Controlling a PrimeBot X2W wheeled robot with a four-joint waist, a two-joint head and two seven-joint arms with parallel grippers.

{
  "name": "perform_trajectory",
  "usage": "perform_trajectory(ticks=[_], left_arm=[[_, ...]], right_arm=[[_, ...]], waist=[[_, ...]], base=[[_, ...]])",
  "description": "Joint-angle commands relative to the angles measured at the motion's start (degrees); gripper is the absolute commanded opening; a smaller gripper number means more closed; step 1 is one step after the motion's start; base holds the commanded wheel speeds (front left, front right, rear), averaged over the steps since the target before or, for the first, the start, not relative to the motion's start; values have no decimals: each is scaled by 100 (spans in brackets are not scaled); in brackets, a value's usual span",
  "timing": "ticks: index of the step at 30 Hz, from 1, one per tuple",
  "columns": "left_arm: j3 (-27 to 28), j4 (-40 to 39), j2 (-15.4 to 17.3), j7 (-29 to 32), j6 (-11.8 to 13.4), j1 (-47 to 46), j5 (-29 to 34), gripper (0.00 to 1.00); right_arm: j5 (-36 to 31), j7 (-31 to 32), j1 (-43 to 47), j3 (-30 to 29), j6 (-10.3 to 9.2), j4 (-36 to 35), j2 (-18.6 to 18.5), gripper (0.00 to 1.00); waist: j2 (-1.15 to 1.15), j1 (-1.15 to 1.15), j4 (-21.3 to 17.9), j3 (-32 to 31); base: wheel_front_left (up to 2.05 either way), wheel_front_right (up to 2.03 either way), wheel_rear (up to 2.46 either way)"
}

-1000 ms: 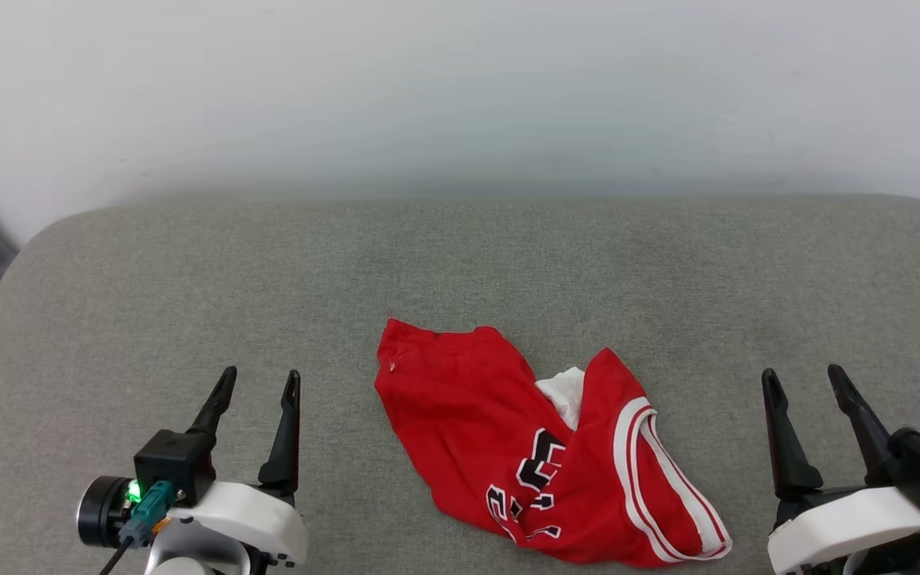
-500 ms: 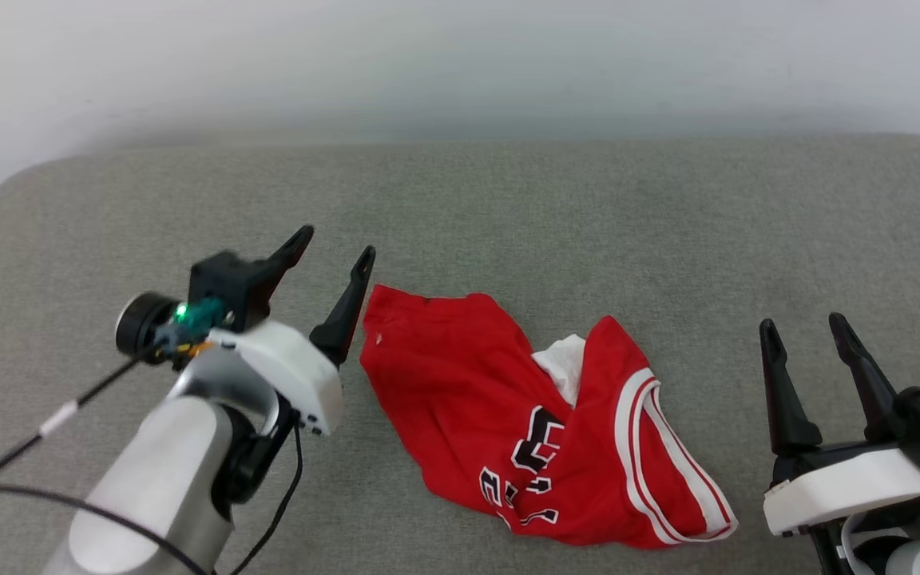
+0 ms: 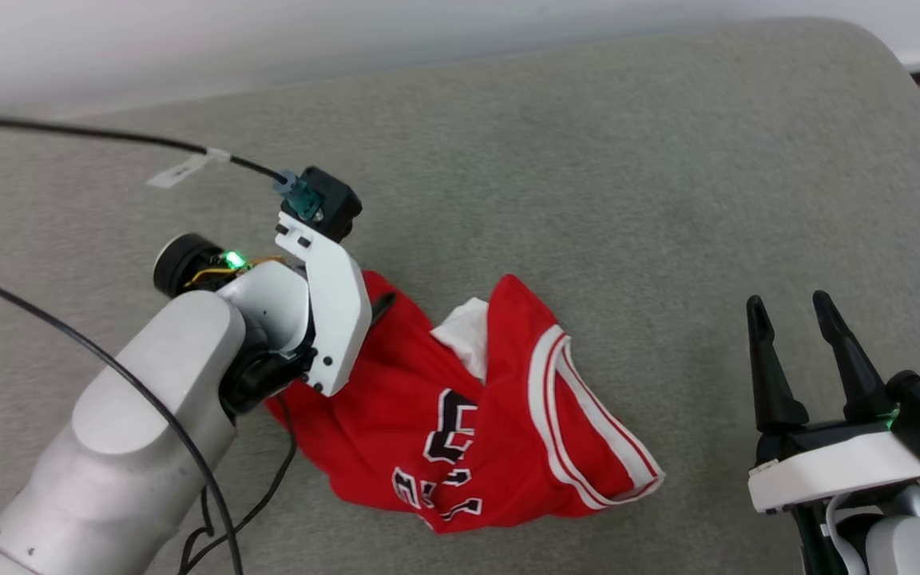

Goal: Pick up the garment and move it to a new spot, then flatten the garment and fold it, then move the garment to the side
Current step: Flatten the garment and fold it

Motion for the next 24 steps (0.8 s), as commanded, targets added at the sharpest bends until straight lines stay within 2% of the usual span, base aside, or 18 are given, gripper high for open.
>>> perform_trajectory(ticks=[1,9,13,14,15,16,18,24], left_arm=[[-112,70,99,210,-5,-102,-90,100],[-885,523,471,1286,-4,-176,-498,100],[-1360,644,620,1626,-5,-74,-583,100],[-1473,622,631,1607,-5,-80,-600,56],[-1570,608,649,1587,-6,-72,-640,31],[-1631,576,659,1496,-6,-86,-663,0],[-1676,559,700,1258,-5,-168,-650,0],[-1369,408,812,32,51,-437,-459,0]], right_arm=[[49,-66,-111,28,-2,53,6,100],[209,-330,-291,120,-2,393,6,100],[229,-394,-367,141,-2,504,6,100],[237,-411,-379,144,-2,523,6,100],[240,-426,-389,141,-2,541,6,100],[239,-440,-399,136,-2,559,6,100],[227,-444,-415,107,-2,579,6,100],[133,-395,-307,-21,-2,555,6,100]], waist=[[0,-1,-241,209],[0,-1,-462,375],[0,-1,-494,400],[0,-1,-496,404],[0,-1,-495,400],[0,-1,-490,394],[0,-1,-459,370],[0,-1,-212,223]], base=[[0,0,0],[0,0,0],[0,0,0],[0,0,0],[0,0,0],[0,0,0],[0,0,0],[0,0,0]])
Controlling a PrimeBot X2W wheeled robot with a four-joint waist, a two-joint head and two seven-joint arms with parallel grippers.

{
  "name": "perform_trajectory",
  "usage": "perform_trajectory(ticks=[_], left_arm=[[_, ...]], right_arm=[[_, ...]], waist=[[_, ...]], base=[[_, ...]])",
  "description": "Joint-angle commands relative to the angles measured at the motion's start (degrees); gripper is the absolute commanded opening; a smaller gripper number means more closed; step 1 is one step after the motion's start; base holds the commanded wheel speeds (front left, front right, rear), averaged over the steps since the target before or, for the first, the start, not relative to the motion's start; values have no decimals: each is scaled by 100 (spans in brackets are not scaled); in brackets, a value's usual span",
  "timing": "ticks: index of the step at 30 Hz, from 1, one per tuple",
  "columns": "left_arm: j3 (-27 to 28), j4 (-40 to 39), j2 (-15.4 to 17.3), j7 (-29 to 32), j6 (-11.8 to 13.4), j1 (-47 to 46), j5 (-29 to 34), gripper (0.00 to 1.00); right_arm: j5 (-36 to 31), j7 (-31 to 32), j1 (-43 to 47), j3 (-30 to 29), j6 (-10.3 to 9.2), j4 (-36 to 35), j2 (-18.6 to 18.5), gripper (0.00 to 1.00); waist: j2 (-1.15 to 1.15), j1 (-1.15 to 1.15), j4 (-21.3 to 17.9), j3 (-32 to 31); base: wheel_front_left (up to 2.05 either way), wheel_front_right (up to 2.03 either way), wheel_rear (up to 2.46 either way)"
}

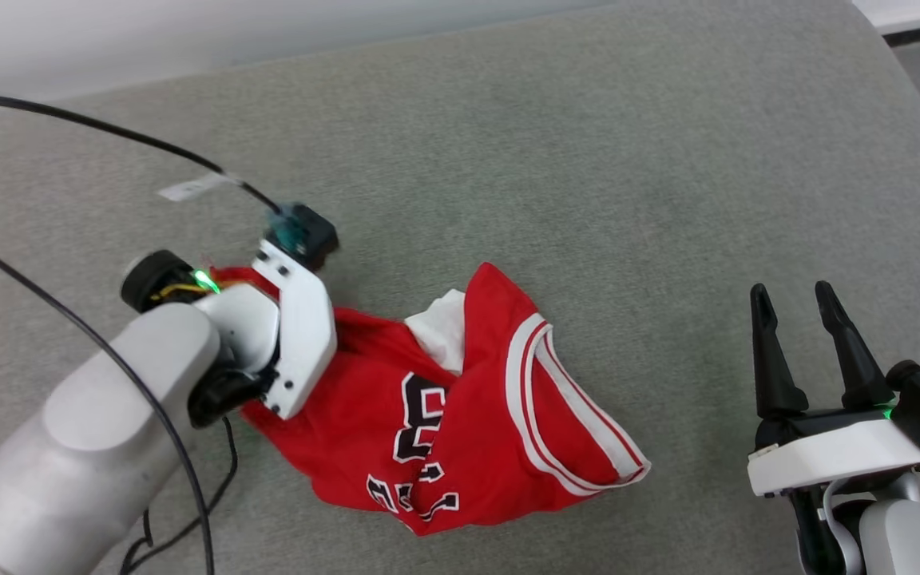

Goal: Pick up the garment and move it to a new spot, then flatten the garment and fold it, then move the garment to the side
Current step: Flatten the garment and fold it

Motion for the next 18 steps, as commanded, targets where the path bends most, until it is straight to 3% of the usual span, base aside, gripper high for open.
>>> perform_trajectory(ticks=[1,8,18], left_arm=[[160,-76,96,-338,127,23,72,0],[799,-1022,573,-1396,884,707,-72,0],[1441,-2590,1251,-2112,2497,3238,-852,0]], right_arm=[[-24,21,41,-25,-1,-31,6,100],[-161,180,173,-144,-2,-231,6,100],[-280,380,314,-292,-2,-477,4,100]], waist=[[0,-1,144,-104],[0,-1,611,-279],[0,-1,1123,-493]], base=[[0,0,0],[0,0,0],[0,0,0]])
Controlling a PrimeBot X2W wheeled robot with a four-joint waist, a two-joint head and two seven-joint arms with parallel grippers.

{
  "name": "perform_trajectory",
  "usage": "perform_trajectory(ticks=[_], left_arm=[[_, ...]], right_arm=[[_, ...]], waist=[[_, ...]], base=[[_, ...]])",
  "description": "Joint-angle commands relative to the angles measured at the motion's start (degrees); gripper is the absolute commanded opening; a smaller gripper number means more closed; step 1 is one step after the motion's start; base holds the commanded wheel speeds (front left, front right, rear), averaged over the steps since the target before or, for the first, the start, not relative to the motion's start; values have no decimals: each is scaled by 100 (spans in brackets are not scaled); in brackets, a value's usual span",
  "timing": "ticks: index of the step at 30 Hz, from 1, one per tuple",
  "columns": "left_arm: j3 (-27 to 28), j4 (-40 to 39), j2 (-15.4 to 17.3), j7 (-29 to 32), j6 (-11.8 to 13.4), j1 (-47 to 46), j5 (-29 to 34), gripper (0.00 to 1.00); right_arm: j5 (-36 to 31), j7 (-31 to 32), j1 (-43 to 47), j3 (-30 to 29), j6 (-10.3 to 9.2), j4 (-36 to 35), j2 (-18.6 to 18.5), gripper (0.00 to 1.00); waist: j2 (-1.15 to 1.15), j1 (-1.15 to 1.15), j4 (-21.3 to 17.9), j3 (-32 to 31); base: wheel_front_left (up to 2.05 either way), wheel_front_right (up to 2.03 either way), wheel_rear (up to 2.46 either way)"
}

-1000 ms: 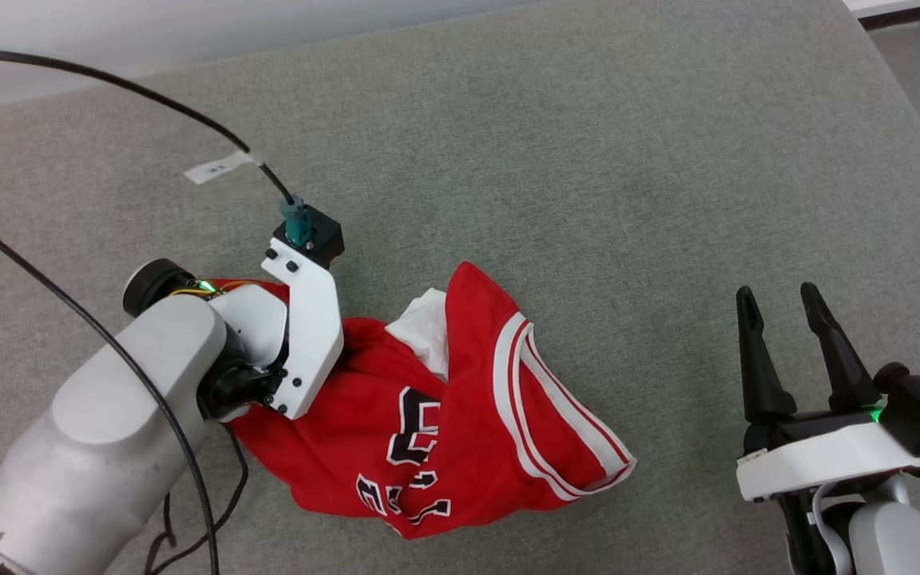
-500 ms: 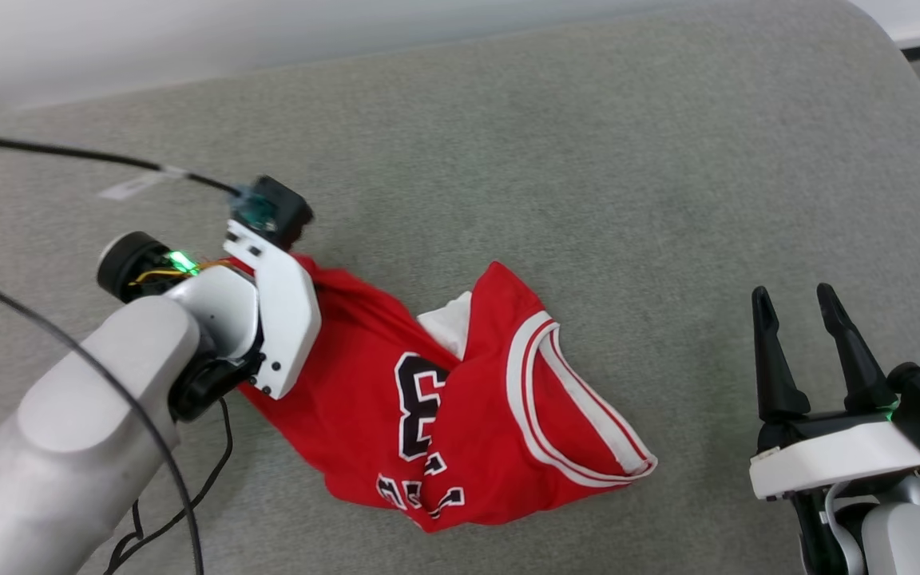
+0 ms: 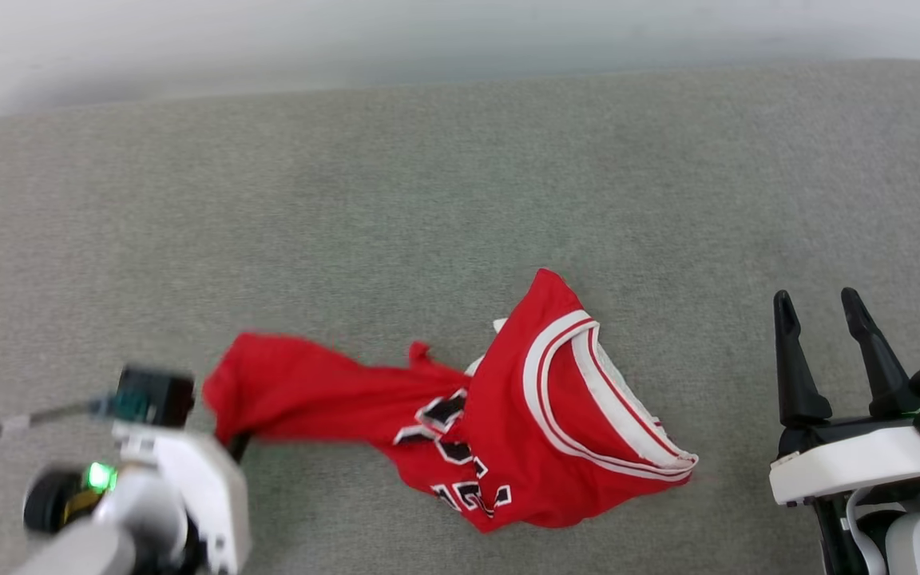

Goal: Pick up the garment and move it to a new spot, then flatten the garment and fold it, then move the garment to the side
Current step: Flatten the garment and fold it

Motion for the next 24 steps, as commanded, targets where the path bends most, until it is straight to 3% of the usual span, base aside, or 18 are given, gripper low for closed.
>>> perform_trajectory(ticks=[1,6,10,11,12,13,24], left_arm=[[37,-52,42,-56,90,220,-78,0],[142,-127,-64,-300,472,1458,-681,0],[43,71,-290,-412,399,1941,-940,0],[13,131,-351,-467,344,1969,-936,11],[19,176,-411,-546,301,1979,-936,30],[6,224,-449,-634,260,1955,-876,100],[406,249,-826,-2387,302,1146,89,100]], right_arm=[[-34,15,75,-20,-2,-29,3,100],[-81,107,172,-91,-2,-110,3,100],[-103,184,246,-70,-1,-193,3,100],[-117,206,268,-63,-2,-213,3,100],[-131,222,288,-62,-2,-233,3,100],[-139,249,300,-63,-1,-256,3,100],[-140,431,519,-165,-2,-468,4,100]], waist=[[0,0,82,-80],[0,0,227,-265],[0,0,292,-421],[0,0,301,-462],[0,0,311,-495],[0,0,318,-533],[0,0,320,-852]], base=[[0,0,0],[0,0,0],[0,0,0],[0,0,0],[0,0,0],[0,0,0],[0,0,0]])
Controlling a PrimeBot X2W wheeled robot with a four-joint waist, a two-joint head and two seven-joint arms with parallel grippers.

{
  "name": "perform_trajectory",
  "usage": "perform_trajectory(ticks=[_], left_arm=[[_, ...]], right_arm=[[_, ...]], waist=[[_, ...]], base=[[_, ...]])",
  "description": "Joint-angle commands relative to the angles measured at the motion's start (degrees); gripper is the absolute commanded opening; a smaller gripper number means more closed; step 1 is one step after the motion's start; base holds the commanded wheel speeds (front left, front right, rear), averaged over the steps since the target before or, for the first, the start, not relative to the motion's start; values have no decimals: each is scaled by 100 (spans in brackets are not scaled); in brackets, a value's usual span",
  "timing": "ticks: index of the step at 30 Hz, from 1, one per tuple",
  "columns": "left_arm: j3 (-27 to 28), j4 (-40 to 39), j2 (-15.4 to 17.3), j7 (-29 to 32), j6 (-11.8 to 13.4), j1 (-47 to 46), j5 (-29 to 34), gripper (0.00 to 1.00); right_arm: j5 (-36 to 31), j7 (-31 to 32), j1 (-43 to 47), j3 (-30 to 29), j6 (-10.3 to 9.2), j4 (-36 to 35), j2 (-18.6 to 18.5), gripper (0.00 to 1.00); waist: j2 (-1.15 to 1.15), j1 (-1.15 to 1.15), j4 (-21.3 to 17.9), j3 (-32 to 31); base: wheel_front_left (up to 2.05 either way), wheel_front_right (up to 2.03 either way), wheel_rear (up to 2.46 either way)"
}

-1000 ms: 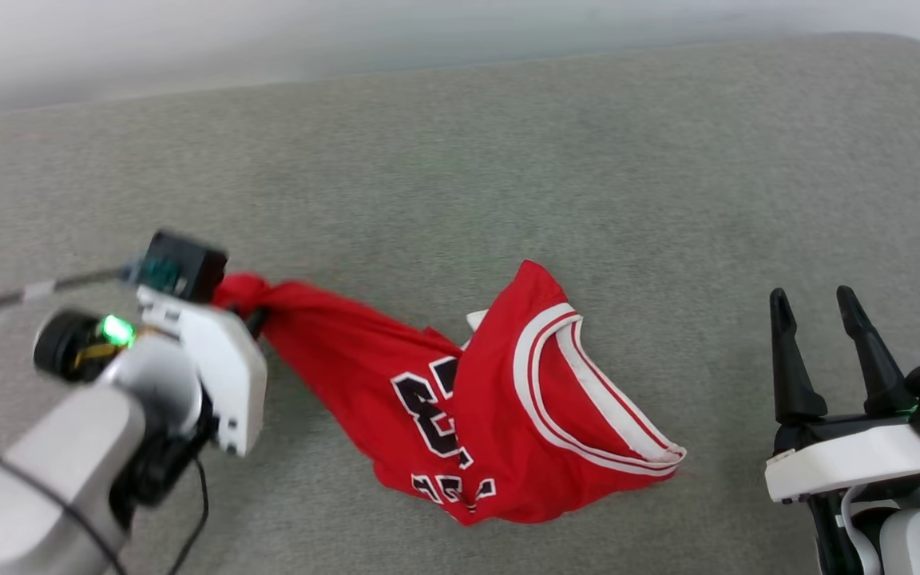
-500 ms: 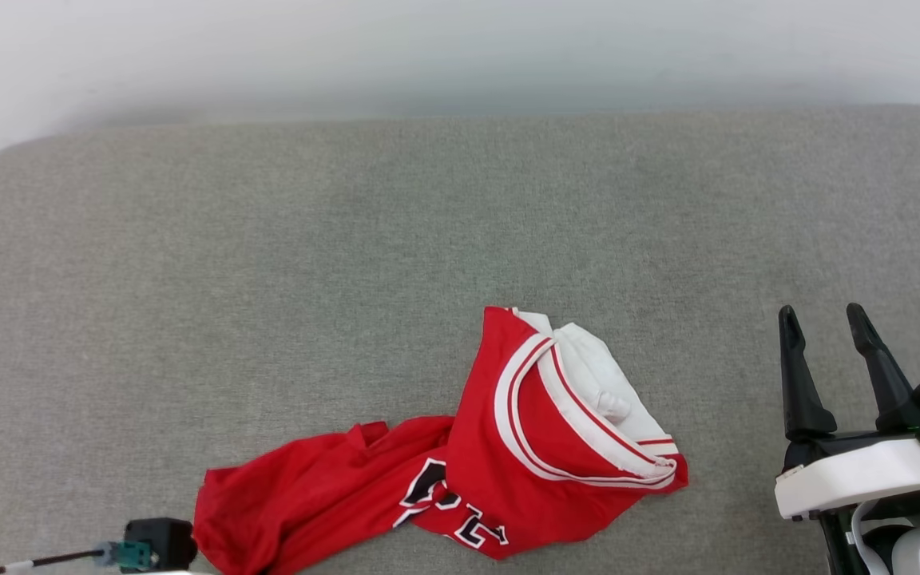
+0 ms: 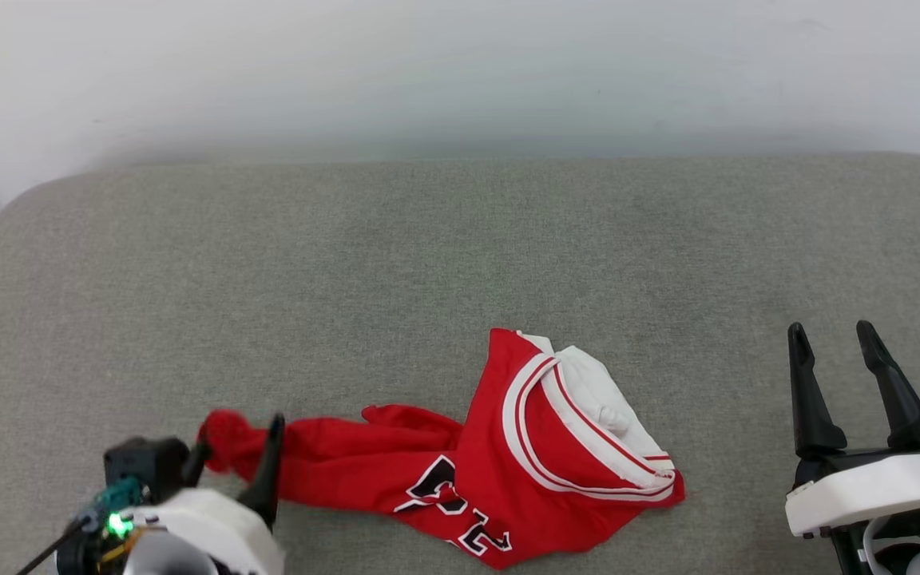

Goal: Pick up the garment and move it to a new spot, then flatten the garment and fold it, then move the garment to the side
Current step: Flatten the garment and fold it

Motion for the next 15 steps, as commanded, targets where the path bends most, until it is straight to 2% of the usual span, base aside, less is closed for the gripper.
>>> perform_trajectory(ticks=[1,7,10,15], left_arm=[[55,-47,-24,-111,33,-136,81,100],[-12,-253,-47,-74,12,-839,456,100],[-125,-217,-8,193,-197,-1309,559,100],[-556,-61,-65,1102,-726,-2126,581,100]], right_arm=[[17,28,70,-9,-1,-32,4,100],[24,96,18,-26,-1,-157,4,100],[1,108,-60,-16,-1,-216,4,100],[38,82,-173,6,0,-249,4,100]], waist=[[0,0,-8,-19],[0,0,-60,68],[0,0,-131,207],[0,0,-281,517]], base=[[0,0,0],[0,0,0],[0,0,0],[0,0,0]])
